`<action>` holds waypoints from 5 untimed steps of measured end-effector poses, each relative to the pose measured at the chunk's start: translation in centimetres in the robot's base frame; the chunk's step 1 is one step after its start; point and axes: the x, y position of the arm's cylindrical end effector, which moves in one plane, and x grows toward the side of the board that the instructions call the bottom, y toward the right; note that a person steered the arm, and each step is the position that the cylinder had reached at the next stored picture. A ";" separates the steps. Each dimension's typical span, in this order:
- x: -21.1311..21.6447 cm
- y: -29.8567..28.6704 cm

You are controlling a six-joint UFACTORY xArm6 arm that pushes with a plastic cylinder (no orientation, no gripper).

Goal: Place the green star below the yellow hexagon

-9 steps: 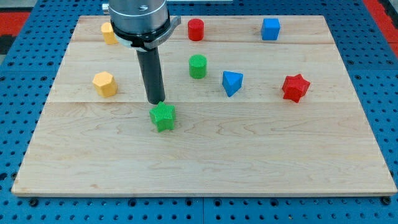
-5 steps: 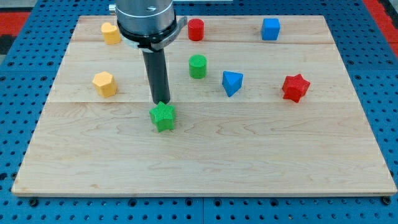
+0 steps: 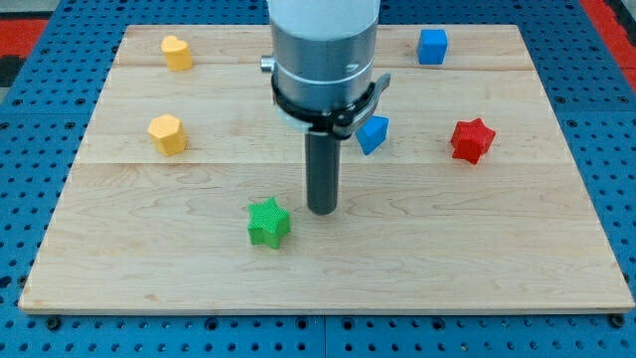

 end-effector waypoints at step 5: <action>3.6 -11.7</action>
